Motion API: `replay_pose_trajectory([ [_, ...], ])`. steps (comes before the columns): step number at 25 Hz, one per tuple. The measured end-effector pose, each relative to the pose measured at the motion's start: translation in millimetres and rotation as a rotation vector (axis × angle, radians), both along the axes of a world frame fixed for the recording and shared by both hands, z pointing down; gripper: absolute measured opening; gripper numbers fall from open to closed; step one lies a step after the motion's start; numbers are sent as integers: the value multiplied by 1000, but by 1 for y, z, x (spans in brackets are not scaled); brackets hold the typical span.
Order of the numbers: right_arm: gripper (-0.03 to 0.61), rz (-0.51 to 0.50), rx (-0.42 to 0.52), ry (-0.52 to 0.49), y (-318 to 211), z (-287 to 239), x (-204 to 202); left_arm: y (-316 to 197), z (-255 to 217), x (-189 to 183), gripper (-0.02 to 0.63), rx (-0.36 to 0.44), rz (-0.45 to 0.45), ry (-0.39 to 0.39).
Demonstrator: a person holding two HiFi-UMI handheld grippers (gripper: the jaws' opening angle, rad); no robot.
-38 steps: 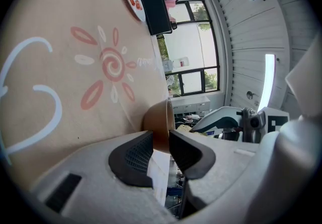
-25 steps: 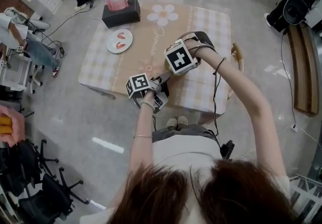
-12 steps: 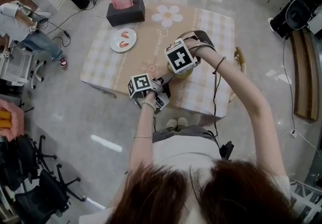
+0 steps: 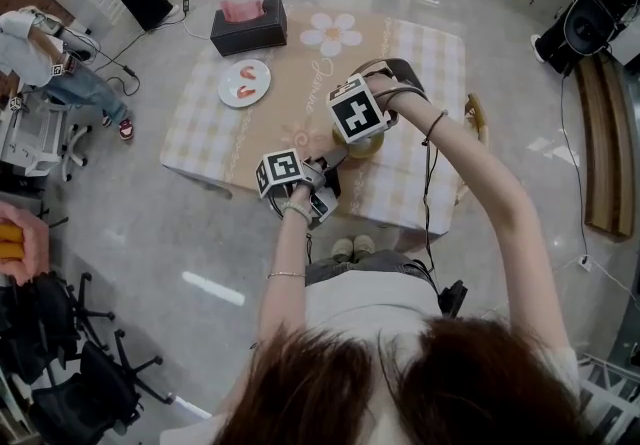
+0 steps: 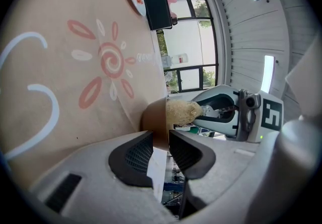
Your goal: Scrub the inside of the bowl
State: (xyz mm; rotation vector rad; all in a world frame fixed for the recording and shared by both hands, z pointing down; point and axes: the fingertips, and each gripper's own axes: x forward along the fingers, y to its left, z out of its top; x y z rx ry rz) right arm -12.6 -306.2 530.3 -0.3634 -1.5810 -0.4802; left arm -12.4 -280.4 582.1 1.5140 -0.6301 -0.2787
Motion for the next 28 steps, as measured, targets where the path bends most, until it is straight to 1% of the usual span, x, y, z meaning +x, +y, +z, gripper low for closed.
replay_pose_trajectory([
  [10,78,26,45,9,-14,4,3,0,3,4,107,-7,11,8],
  [18,78,64,82,23,-22,4,10,1,2,4,107,-16,2,21],
  [28,78,116,94,38,-27,5,24,1,4,4,107,-27,-5,30],
])
